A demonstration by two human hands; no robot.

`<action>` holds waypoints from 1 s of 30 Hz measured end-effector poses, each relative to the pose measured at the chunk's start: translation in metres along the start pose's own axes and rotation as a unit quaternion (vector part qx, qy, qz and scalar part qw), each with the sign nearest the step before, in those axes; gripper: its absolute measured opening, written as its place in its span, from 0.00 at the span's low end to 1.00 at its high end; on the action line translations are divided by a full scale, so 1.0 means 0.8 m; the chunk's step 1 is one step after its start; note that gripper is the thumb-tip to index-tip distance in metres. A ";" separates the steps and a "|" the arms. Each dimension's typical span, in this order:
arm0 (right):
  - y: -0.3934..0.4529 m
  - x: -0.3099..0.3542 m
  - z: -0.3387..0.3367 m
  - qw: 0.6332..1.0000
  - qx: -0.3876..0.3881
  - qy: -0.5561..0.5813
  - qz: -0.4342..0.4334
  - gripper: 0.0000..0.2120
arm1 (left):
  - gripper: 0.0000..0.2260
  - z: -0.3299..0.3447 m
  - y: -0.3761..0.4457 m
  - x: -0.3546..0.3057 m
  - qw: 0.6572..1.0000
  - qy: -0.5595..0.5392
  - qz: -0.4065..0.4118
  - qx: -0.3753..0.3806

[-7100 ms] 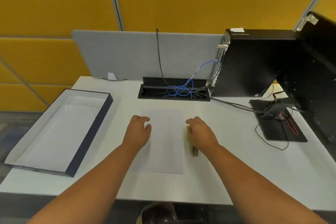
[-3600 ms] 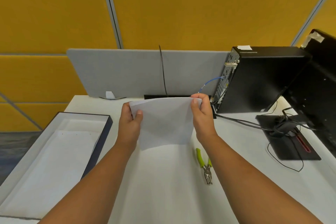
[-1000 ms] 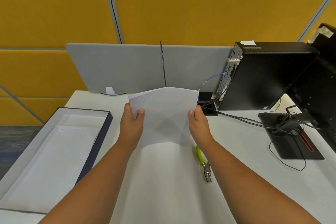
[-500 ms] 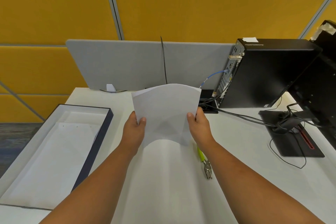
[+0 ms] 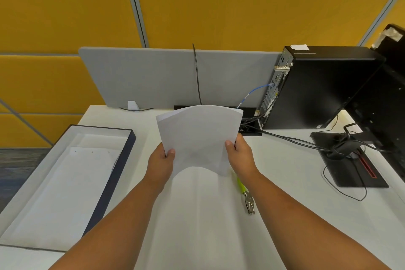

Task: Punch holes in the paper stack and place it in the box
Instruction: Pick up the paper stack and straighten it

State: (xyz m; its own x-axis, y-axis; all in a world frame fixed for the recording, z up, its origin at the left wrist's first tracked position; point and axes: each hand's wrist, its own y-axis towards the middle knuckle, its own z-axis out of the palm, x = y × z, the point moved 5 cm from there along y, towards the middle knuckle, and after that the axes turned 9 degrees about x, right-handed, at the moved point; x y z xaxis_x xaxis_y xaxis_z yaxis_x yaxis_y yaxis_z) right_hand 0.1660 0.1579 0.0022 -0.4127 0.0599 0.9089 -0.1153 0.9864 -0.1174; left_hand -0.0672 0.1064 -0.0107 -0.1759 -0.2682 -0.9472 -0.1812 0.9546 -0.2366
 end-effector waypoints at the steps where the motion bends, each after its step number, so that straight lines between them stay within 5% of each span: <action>1: 0.000 0.000 -0.001 1.000 -0.002 -0.001 -0.001 0.13 | 0.16 0.001 -0.001 -0.001 1.000 -0.001 0.003 0.001; 17: -0.004 -0.004 -0.001 1.000 0.016 0.007 0.013 0.16 | 0.14 0.004 -0.003 -0.009 1.000 -0.018 0.017 0.013; 30: -0.001 0.041 -0.015 0.991 -0.026 0.117 -0.060 0.08 | 0.14 -0.001 -0.004 -0.015 1.000 -0.007 0.026 0.009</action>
State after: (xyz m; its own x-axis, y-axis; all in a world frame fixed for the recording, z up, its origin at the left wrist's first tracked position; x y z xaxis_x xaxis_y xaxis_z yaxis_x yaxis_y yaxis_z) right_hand 0.1630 0.1610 0.0370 -0.1773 -0.0303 0.9837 -0.1020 0.9947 0.0123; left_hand -0.0653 0.1066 0.0012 -0.1706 -0.2159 -0.9614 -0.1544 0.9695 -0.1903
